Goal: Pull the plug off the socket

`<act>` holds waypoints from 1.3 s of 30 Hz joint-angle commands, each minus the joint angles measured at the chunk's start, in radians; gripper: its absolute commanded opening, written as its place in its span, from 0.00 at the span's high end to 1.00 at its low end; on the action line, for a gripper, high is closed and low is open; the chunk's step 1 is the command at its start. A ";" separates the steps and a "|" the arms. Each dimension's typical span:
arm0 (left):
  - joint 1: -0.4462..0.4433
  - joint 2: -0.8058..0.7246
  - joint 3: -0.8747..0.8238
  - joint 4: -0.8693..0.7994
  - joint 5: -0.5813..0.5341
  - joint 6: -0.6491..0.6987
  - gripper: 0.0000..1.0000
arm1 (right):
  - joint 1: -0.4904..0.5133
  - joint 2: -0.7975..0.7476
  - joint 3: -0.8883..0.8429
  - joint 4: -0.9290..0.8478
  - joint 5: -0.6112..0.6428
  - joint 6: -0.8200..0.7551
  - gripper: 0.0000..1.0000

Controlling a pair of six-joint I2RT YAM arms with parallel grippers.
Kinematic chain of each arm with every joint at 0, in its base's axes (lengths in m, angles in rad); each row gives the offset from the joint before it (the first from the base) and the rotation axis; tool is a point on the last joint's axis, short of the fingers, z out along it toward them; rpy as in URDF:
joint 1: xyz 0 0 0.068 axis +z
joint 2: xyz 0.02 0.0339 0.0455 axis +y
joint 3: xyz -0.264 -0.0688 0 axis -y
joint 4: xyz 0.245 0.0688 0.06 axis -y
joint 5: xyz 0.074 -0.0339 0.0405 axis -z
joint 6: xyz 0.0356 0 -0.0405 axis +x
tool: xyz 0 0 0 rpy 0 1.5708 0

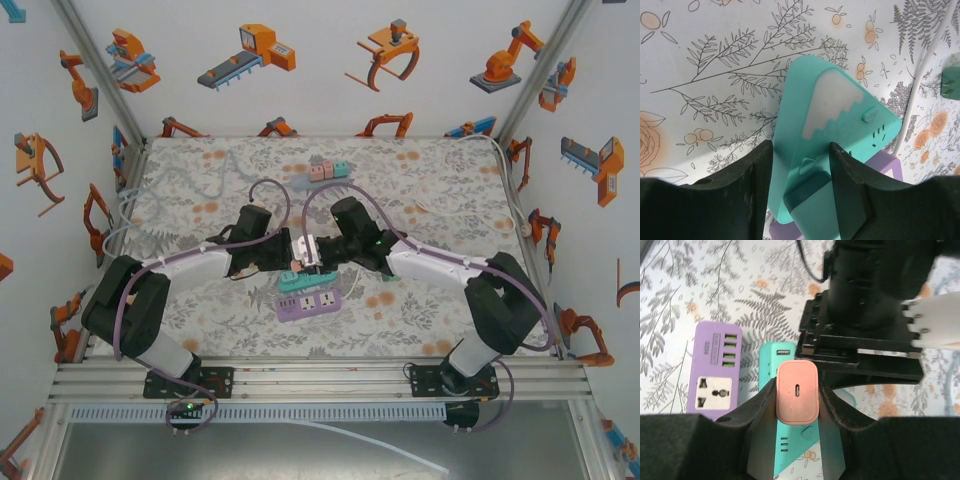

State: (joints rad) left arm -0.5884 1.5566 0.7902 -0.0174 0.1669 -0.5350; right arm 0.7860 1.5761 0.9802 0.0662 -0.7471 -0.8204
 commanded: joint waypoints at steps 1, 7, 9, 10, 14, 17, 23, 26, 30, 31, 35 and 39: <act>0.012 0.034 -0.006 -0.187 -0.155 0.065 0.52 | -0.005 -0.077 -0.033 0.177 0.044 0.235 0.99; 0.022 0.026 0.110 -0.223 -0.142 0.108 0.49 | -0.033 -0.199 -0.054 0.190 0.234 0.605 1.00; 0.024 0.019 0.143 -0.229 -0.134 0.123 0.47 | -0.044 -0.250 -0.071 0.189 0.326 0.714 1.00; 0.024 0.013 0.159 -0.230 -0.119 0.136 0.46 | -0.051 -0.276 -0.075 0.179 0.397 0.781 1.00; 0.023 -0.022 0.201 -0.242 -0.066 0.171 0.41 | -0.117 -0.355 -0.051 0.050 0.557 0.977 1.00; 0.020 -0.088 0.201 -0.236 -0.024 0.179 0.39 | -0.219 -0.392 -0.057 0.014 0.550 1.129 1.00; -0.057 -0.304 0.120 -0.143 0.079 0.270 0.37 | -0.377 -0.412 -0.129 -0.003 0.605 1.323 1.00; -0.127 -0.416 0.083 -0.116 0.091 0.320 0.34 | -0.430 -0.407 -0.179 0.009 0.631 1.398 1.00; -0.174 -0.532 0.042 -0.098 0.119 0.342 0.28 | -0.470 -0.390 -0.245 0.032 0.671 1.446 1.00; -0.180 -0.558 0.033 -0.096 0.125 0.350 0.27 | -0.477 -0.384 -0.260 0.035 0.679 1.461 1.00; -0.192 -0.630 0.006 -0.100 0.118 0.367 0.22 | -0.481 -0.364 -0.321 0.075 0.702 1.481 1.00; -0.192 -0.661 -0.012 -0.109 0.066 0.378 0.20 | -0.482 -0.307 -0.354 0.117 0.678 1.514 1.00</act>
State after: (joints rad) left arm -0.7784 0.9138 0.7914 -0.1352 0.2543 -0.1959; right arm 0.3080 1.2407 0.6422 0.1085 -0.0769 0.6415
